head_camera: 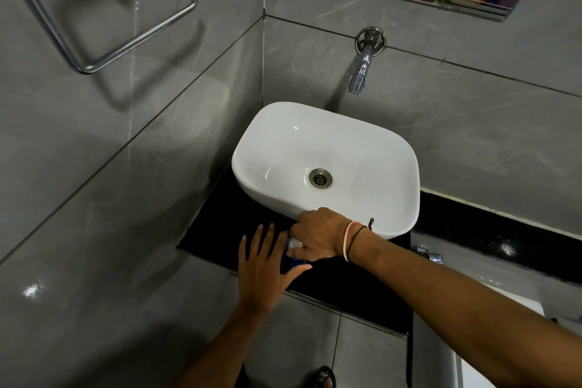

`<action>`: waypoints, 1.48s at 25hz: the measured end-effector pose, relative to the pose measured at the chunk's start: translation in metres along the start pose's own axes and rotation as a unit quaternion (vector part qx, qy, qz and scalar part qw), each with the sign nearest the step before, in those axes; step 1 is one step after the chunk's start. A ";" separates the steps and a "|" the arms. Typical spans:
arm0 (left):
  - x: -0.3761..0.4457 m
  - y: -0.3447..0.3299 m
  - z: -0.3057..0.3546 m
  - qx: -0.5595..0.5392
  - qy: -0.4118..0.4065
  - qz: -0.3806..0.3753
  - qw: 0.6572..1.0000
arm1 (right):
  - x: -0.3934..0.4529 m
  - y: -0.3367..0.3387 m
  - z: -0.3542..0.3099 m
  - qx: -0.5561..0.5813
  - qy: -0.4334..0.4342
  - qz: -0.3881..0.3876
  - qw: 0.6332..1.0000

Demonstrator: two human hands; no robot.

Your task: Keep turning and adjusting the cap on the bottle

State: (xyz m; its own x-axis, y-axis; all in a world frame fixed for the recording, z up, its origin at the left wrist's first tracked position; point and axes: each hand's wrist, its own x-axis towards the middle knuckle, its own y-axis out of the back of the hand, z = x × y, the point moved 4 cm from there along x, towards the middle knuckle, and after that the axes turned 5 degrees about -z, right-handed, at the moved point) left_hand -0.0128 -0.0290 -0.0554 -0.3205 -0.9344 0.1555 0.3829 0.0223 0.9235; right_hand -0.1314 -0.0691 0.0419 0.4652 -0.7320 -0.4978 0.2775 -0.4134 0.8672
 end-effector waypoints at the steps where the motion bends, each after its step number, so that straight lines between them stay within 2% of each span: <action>1: 0.000 0.000 0.000 0.001 -0.001 0.001 1.000 | 0.000 0.000 0.000 0.002 0.007 0.003 1.000; 9: 0.000 0.001 0.001 0.004 0.005 -0.003 1.000 | -0.006 0.000 0.006 0.115 -0.074 -0.008 0.991; 11: 0.000 0.003 0.002 -0.012 0.009 -0.010 1.000 | -0.019 -0.002 0.012 0.184 -0.088 0.001 0.979; 13: -0.001 0.005 0.002 -0.049 0.004 -0.010 0.999 | -0.035 -0.016 0.023 0.305 -0.110 0.013 0.946; 15: -0.004 0.004 0.001 -0.143 0.029 -0.017 0.989 | -0.048 -0.043 0.029 0.401 -0.132 0.004 0.907; 18: -0.010 0.000 -0.006 -0.300 0.121 -0.046 0.945 | -0.054 -0.083 0.026 0.497 -0.178 0.012 0.849; 20: -0.009 0.001 -0.007 -0.306 0.129 -0.039 0.943 | -0.048 -0.098 0.019 0.569 -0.177 0.050 0.801; 22: -0.007 0.004 -0.007 -0.291 0.109 -0.033 0.950 | -0.039 -0.105 0.013 0.603 -0.169 0.098 0.773; 25: -0.004 0.007 -0.015 -0.304 0.105 -0.034 0.946 | -0.022 -0.104 0.006 0.601 -0.173 0.140 0.768; 29: 0.007 0.021 -0.048 -0.325 0.117 -0.022 0.938 | 0.013 -0.085 -0.007 0.582 -0.170 0.160 0.779; 37: 0.038 0.047 -0.125 -0.294 0.136 0.032 0.946 | 0.096 -0.039 -0.030 0.536 -0.166 0.108 0.820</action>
State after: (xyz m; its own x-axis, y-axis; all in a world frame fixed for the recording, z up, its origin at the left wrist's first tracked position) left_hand 0.1014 -0.1074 -0.0498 -0.0760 -0.9965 0.0344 0.8345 -0.0447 0.5492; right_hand -0.0721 -0.1075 -0.0399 0.1022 -0.8844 -0.4554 -0.7634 -0.3632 0.5341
